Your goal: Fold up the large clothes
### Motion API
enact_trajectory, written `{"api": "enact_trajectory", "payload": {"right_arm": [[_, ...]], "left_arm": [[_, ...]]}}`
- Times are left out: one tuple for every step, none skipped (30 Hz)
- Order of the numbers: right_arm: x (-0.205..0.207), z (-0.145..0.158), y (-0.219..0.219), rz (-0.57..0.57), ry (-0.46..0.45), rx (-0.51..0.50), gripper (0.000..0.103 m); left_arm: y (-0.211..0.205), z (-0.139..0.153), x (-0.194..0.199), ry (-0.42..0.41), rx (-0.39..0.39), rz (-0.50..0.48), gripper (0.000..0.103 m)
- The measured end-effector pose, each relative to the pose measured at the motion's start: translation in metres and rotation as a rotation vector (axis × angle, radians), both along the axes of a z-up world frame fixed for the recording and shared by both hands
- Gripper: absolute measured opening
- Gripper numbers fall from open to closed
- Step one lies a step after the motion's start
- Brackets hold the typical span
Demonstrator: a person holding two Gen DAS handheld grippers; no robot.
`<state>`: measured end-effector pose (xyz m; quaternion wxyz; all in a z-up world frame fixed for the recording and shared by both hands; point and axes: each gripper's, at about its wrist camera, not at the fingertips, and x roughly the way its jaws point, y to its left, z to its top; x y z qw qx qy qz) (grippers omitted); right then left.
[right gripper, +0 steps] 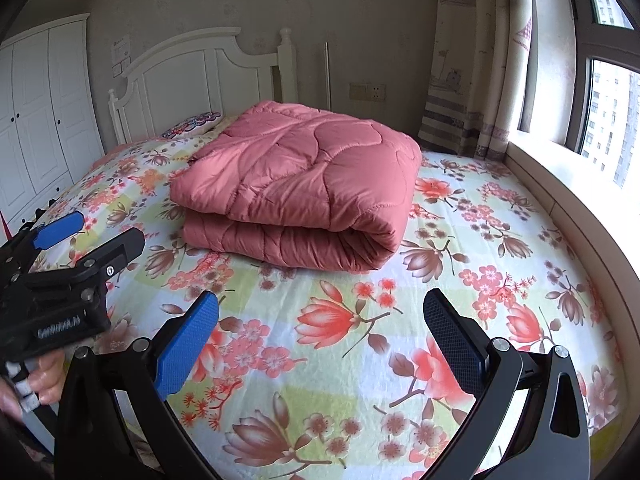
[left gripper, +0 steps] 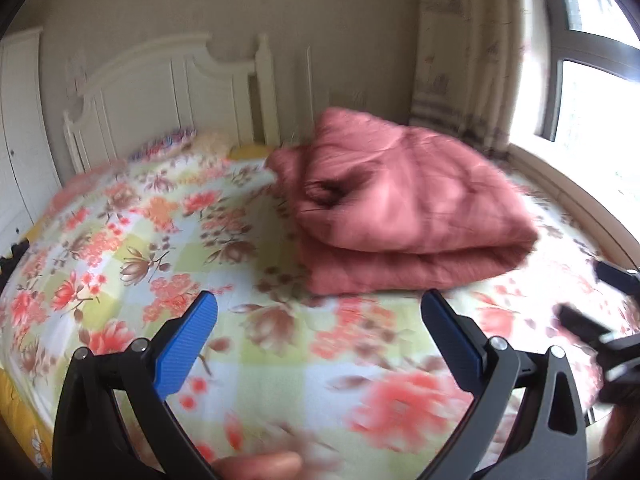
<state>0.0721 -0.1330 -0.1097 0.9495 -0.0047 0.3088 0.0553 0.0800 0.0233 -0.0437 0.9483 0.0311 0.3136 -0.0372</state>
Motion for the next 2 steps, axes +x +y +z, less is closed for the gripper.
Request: {"api": "enact_trajectory", "payload": {"right_arm": [[0.005, 0.000, -0.007, -0.003, 0.003, 0.002, 0.098], [0.010, 0.001, -0.016, -0.011, 0.001, 0.001, 0.098]], "left_arm": [[0.017, 0.001, 0.017, 0.012, -0.005, 0.022, 0.101], [0.045, 0.002, 0.042, 0.032, -0.006, 0.068, 0.101]]}}
